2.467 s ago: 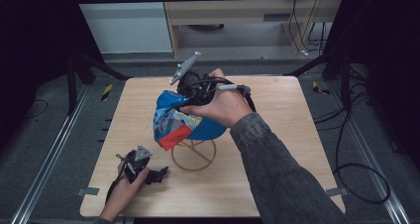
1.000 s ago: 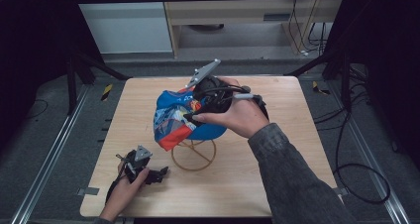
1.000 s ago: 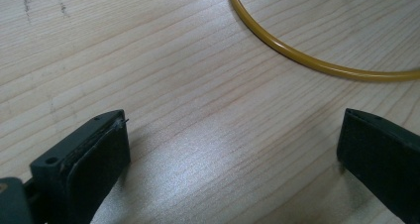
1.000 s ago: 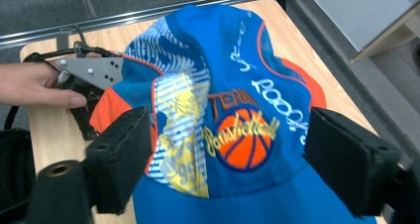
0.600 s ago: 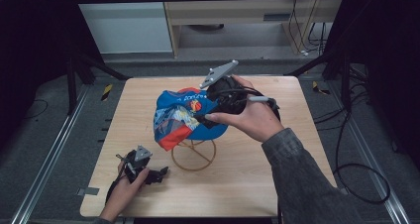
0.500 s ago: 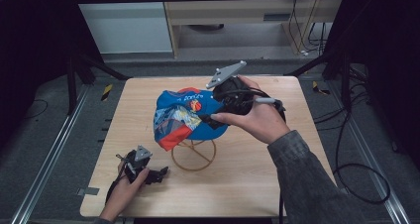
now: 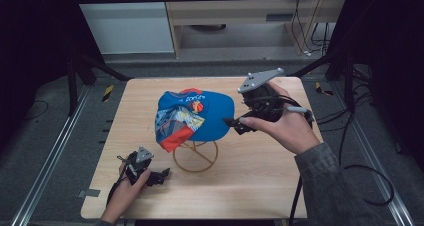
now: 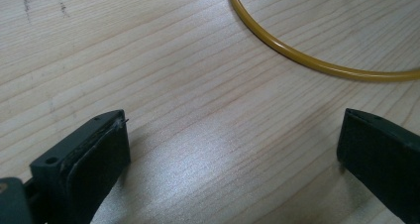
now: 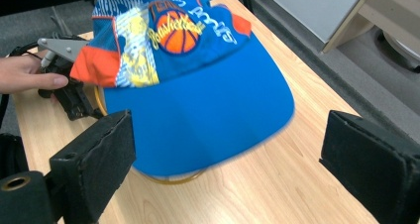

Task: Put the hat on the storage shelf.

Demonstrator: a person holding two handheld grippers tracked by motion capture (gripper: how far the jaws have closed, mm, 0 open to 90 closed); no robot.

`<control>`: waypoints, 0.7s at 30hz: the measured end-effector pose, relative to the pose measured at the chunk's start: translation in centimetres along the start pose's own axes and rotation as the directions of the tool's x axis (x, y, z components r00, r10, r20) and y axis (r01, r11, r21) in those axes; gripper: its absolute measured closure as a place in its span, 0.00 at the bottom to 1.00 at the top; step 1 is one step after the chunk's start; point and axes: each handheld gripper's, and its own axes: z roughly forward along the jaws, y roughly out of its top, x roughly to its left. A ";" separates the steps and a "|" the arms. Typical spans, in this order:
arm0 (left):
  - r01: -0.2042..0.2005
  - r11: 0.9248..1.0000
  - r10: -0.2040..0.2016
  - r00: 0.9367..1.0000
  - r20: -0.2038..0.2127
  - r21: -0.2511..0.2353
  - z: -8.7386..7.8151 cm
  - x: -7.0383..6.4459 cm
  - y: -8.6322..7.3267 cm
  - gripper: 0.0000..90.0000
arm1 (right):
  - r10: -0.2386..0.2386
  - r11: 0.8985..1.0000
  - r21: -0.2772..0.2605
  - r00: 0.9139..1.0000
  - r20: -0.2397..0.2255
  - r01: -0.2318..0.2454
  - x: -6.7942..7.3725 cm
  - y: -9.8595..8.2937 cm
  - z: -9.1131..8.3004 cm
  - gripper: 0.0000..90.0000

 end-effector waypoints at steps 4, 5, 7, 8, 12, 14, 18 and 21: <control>0.002 1.000 -0.002 1.000 0.000 0.000 0.0 0.0 0.0 0.00 | 0.027 1.000 -0.013 1.000 0.011 -0.027 -0.5 -1.6 -1.2 0.07; 0.002 1.000 -0.002 1.000 0.000 0.000 0.0 0.0 0.0 0.00 | 0.027 1.000 -0.013 1.000 0.011 -0.027 -0.5 -1.6 -1.2 0.07; 0.003 1.000 -0.003 1.000 0.001 0.001 0.0 0.0 0.0 0.00 | 0.044 0.999 -0.011 0.999 0.017 -0.043 -0.9 -2.5 -1.5 0.07; 0.003 1.000 -0.003 1.000 0.001 0.001 0.0 0.0 0.0 0.00 | 0.044 0.999 -0.011 0.999 0.017 -0.043 -0.9 -2.5 -1.5 0.07; 0.000 1.000 0.000 1.000 0.001 0.004 0.0 0.0 0.0 0.00 | 0.067 0.998 -0.012 0.997 0.029 -0.067 -1.3 -4.0 -1.7 0.07; -0.001 1.000 0.001 1.000 0.001 0.004 0.0 0.0 0.0 0.00 | 0.075 0.997 -0.016 0.997 0.032 -0.074 -1.4 -4.3 -1.7 0.07; -0.004 1.000 0.004 1.000 0.000 0.004 0.0 0.0 0.0 0.00 | 0.096 0.995 -0.014 0.994 0.044 -0.096 -1.8 -5.4 -1.8 0.07; -0.001 1.000 0.000 1.000 0.001 0.004 0.0 0.0 0.0 0.00 | 0.106 0.994 -0.013 0.993 0.050 -0.105 -2.1 -6.0 -1.8 0.07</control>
